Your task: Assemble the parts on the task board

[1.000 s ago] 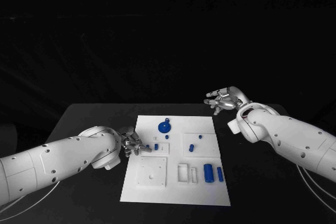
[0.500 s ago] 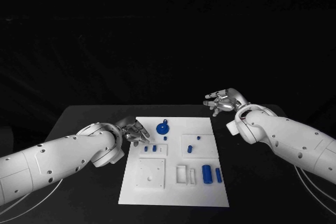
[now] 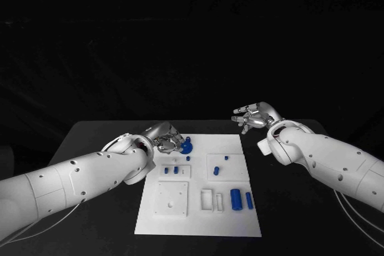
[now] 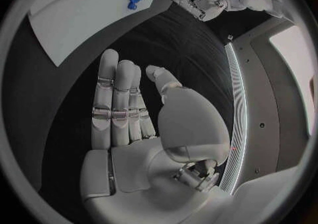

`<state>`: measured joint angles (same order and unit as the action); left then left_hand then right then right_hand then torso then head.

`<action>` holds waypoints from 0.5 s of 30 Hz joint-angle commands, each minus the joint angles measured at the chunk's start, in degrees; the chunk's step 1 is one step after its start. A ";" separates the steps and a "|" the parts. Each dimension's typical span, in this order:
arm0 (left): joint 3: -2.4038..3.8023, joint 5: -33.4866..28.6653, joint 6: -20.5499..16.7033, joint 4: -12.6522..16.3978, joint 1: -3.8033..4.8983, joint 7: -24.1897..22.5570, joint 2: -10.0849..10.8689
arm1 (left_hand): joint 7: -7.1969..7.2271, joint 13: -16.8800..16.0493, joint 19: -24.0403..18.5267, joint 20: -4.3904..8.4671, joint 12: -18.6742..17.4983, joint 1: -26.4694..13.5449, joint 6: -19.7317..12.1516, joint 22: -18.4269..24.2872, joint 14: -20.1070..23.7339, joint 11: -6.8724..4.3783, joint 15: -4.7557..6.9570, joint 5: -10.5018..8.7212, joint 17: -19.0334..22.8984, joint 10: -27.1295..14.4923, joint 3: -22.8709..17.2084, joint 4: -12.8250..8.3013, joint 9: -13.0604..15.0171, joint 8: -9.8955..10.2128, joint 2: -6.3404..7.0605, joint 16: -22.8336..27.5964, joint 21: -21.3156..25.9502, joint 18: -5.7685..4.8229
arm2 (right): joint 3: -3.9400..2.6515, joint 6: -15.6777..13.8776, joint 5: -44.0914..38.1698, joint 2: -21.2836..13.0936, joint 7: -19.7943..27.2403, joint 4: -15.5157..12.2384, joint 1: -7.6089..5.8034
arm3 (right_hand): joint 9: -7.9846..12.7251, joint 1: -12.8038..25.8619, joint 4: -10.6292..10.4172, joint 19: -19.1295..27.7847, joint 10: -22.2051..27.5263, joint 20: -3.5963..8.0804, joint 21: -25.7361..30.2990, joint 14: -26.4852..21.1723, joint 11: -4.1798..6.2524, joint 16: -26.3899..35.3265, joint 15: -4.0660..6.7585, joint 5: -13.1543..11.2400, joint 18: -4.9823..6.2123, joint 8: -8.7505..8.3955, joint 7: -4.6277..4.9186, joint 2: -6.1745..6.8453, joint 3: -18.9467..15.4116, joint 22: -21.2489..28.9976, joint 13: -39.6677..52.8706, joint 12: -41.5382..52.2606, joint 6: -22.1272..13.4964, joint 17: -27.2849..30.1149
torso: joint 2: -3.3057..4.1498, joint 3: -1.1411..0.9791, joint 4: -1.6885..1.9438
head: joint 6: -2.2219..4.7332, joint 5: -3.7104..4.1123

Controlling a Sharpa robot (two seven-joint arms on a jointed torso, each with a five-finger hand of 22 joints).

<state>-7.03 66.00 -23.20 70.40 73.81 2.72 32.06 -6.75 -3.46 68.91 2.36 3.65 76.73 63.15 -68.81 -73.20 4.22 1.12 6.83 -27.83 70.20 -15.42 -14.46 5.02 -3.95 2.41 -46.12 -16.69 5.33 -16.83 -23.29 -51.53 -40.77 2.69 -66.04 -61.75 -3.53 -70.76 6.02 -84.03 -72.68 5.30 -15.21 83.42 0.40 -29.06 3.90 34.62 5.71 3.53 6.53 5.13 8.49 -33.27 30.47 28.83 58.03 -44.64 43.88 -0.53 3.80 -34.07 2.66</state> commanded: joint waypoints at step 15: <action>-4.76 9.82 1.80 -9.00 -0.03 -2.64 -7.51 | -0.08 0.10 2.54 -1.12 -0.30 0.64 -0.55 -1.05 -0.78 1.29 -0.93 -2.89 0.96 -5.64 1.25 3.67 -1.13 0.35 1.67 -3.43 2.43 1.23 | -0.02 0.52 0.47 0.65 1.28 -0.16 0.04 | -0.03 0.21 0.37 -1.77 0.52 -0.30 0.31 -0.37 0.00 0.14 0.01 -0.14 -0.33 0.00 0.03 0.48 0.80 -0.20 -0.02 0.34 0.06 0.06 | 0.05 -0.11 -0.09 | -0.10 -0.02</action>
<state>-11.83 72.50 -23.39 61.61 73.74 2.00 24.80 -6.98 -3.42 71.17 1.14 3.65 76.96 62.87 -69.81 -74.25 5.54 0.46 3.73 -26.89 64.75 -14.18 -11.06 3.93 -3.95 3.94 -49.43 -14.50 5.69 -16.82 -23.30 -51.20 -40.19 3.14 -66.05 -61.73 -3.53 -70.52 6.49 -84.03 -72.70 5.30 -15.21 83.42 0.39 -29.06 3.90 34.39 5.72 3.53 6.52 5.37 8.96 -33.42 30.47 28.83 58.02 -44.64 43.91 -0.63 3.73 -34.09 2.64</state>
